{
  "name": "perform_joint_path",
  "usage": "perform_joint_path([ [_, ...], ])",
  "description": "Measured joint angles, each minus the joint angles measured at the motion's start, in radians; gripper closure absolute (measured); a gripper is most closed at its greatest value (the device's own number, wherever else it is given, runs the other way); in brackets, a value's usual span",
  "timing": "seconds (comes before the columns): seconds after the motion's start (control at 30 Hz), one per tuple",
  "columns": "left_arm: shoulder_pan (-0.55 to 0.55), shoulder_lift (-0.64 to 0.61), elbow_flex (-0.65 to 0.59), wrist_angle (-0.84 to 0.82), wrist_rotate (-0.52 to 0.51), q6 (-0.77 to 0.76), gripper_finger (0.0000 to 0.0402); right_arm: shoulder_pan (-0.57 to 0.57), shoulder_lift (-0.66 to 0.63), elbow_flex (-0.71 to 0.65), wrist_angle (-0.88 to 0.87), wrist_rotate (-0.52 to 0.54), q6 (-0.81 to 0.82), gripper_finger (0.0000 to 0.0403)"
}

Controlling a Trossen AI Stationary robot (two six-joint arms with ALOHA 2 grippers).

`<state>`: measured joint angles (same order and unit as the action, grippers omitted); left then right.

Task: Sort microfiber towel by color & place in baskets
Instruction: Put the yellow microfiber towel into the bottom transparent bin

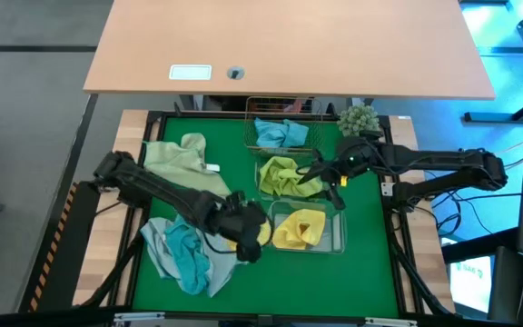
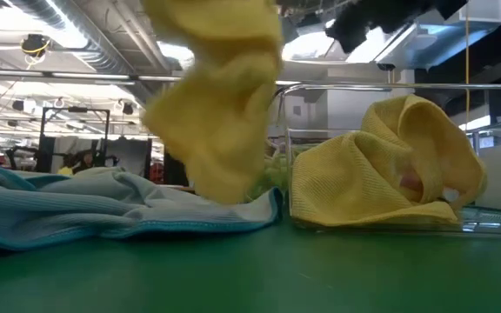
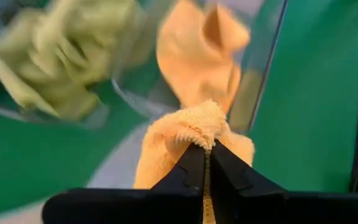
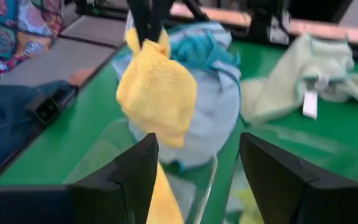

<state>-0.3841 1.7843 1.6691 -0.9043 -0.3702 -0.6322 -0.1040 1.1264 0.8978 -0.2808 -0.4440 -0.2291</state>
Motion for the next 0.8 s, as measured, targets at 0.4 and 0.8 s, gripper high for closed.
perform_joint_path([
  [0.4,0.088,-0.03,0.0,0.232,-0.046,0.195,0.0401,0.038,0.121,0.001,0.253,-0.038,-0.012,0.0178],
  [0.8,0.151,-0.029,0.0,0.386,-0.007,0.313,0.0397,0.164,0.175,0.001,0.305,0.11,-0.039,0.0196],
])
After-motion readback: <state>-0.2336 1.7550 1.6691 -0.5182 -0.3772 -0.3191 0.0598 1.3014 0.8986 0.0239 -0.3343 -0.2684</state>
